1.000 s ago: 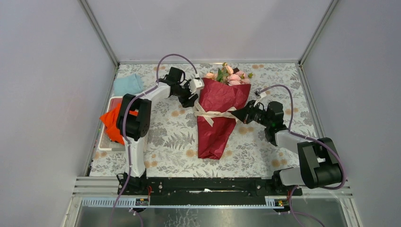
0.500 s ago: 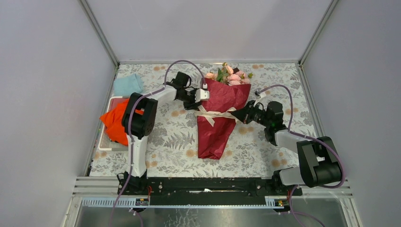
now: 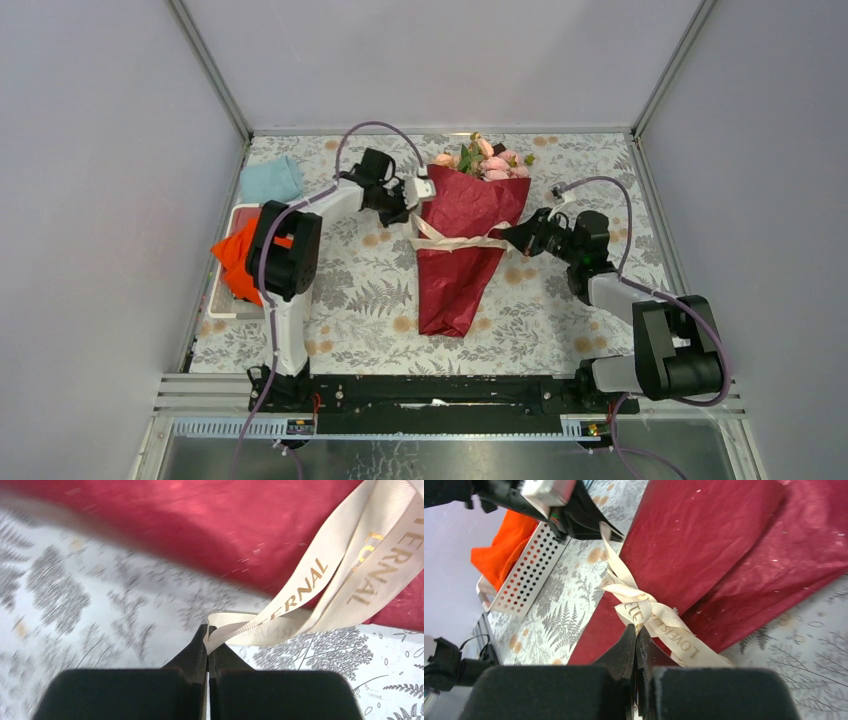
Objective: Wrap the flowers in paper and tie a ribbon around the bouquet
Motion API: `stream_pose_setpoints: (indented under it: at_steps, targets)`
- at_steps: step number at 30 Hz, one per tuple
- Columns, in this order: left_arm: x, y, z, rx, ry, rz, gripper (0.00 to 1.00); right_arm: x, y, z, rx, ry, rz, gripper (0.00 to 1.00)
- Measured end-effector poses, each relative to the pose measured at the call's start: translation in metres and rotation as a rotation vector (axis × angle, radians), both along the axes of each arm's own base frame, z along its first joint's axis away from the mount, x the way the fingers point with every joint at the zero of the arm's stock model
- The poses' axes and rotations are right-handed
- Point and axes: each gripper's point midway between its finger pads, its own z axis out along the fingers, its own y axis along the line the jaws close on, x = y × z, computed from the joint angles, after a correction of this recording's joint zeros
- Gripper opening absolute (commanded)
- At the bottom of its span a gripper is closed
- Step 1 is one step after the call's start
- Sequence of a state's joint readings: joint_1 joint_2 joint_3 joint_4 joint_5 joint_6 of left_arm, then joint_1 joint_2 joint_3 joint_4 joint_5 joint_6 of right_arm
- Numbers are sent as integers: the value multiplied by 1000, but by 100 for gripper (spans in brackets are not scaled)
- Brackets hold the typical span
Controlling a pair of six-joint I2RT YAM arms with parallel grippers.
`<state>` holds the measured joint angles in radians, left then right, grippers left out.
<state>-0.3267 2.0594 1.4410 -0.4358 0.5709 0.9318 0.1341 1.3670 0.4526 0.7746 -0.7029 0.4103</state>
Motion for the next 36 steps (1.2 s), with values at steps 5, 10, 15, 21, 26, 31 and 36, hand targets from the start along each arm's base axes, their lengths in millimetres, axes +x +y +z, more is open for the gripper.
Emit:
stream_pose_setpoints:
  at_steps: [5, 10, 15, 21, 26, 31, 36]
  targets:
    - [19, 27, 26, -15, -1, 213, 0, 8, -35, 6, 4, 3, -154, 0]
    - [29, 60, 21, 71, -17, 403, 0, 8, -85, -9, 26, 63, -388, 0]
    - [33, 100, 5, 176, -6, 595, 0, 1, -121, -35, 60, 180, -584, 0]
    - [32, 144, -5, 240, 5, 750, 0, -3, -165, -46, 108, 245, -786, 0]
    - [19, 165, -18, 312, 22, 802, 0, -6, -198, -54, 159, 296, -924, 0]
    - [18, 185, -9, 353, -8, 852, 0, -9, -227, -64, 216, 341, -1036, 0]
    - [13, 198, -1, 373, -24, 875, 0, -13, -247, -77, 240, 383, -1112, 0]
